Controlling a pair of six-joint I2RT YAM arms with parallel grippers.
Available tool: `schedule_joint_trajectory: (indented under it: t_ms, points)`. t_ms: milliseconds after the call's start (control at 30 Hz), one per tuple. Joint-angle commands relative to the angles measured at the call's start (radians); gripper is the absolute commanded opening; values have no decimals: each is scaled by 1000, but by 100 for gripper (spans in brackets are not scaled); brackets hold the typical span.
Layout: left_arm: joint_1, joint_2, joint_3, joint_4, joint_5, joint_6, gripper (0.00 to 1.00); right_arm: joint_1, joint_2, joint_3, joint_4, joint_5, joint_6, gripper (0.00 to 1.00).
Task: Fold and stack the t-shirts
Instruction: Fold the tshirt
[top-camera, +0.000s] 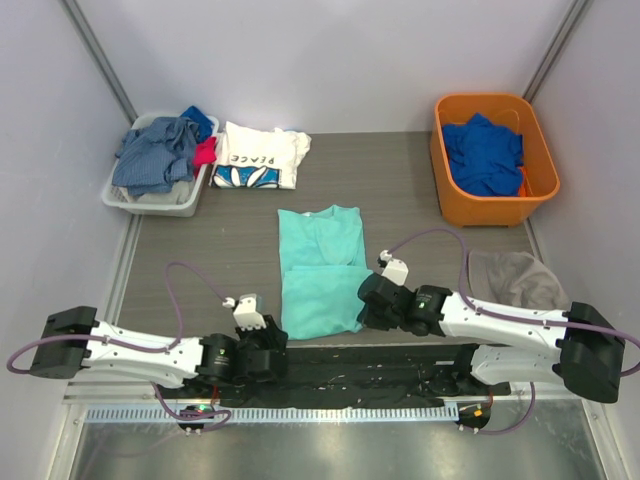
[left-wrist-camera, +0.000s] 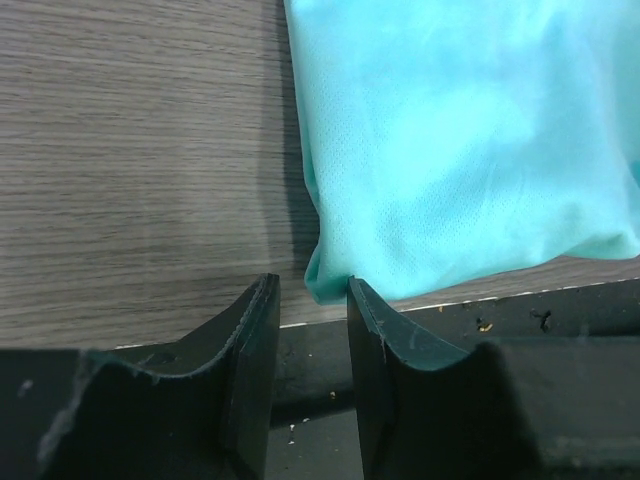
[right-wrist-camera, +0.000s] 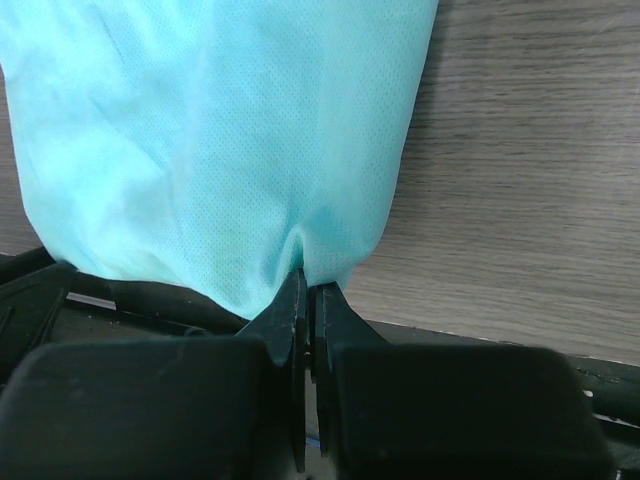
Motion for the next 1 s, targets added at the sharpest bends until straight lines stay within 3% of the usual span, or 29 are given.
schedule_joint_trajectory:
  t_ms: [0,367,700,967]
  points:
    - [-2,-9,-16,45,-71,4,37,5,10,51,1,31,-3,1]
    - [-2,-23,-37,117,-82,50,37,4,31,55,4,26,0,1]
    - [1,67,-43,215,-74,63,36,5,28,54,3,22,0,1]
    - [13,135,-36,266,-71,70,26,4,17,46,-7,31,5,1]
